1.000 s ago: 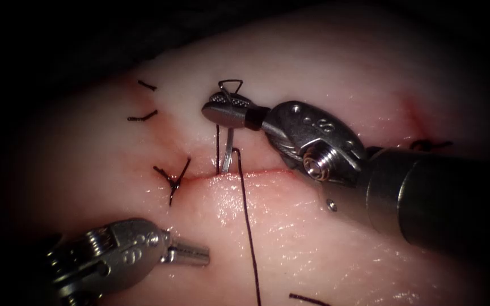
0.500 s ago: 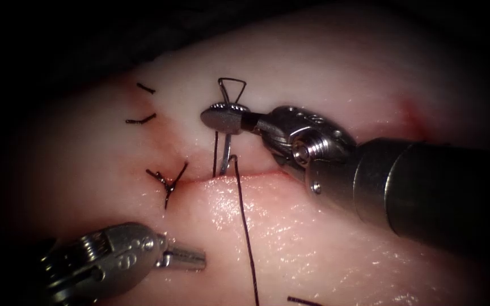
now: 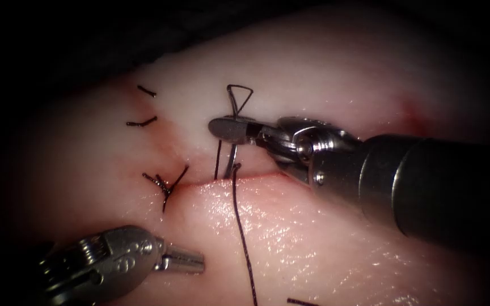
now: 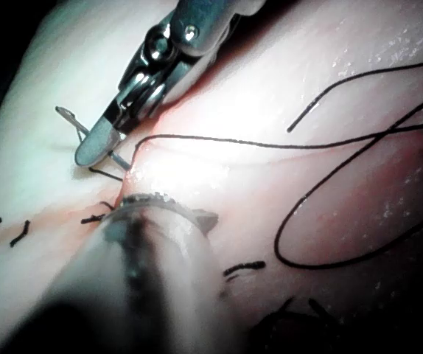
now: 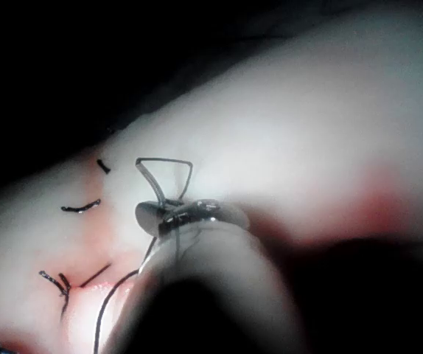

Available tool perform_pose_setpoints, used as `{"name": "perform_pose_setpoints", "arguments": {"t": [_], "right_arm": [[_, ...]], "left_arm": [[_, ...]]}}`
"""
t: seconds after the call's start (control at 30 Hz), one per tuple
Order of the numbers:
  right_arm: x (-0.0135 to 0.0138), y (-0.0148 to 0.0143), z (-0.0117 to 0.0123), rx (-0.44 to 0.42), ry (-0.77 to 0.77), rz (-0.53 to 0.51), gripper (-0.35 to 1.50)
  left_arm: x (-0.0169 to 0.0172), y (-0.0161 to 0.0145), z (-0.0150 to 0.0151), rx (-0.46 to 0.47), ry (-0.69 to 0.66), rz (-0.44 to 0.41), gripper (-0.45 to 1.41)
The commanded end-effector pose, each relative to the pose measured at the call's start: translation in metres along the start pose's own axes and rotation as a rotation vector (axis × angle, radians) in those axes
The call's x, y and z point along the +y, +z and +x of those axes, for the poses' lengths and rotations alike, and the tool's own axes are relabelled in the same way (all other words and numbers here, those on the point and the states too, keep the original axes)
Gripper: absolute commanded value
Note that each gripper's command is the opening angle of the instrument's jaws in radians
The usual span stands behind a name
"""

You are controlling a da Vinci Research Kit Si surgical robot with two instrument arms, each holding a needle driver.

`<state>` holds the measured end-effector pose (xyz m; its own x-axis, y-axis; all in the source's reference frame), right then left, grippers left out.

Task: Wound Closure
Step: Throw the needle through the bottom half of the wound.

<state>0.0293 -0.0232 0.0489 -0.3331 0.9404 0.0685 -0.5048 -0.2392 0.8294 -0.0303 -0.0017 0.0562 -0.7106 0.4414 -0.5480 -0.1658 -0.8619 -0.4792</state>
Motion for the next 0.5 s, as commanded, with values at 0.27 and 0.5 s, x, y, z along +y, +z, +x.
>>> {"name": "perform_pose_setpoints", "arguments": {"t": [0.27, 0.5], "right_arm": [[-0.0026, 0.0009, -0.0013, -0.047, 0.109, 0.024, -0.35], [-0.0039, 0.0015, -0.0024, -0.091, 0.148, 0.054, -0.35]], "left_arm": [[-0.0011, 0.0005, 0.0006, 0.001, 0.003, 0.005, -0.37], [-0.0011, 0.0004, 0.0005, 0.001, 0.004, 0.004, -0.38]]}}
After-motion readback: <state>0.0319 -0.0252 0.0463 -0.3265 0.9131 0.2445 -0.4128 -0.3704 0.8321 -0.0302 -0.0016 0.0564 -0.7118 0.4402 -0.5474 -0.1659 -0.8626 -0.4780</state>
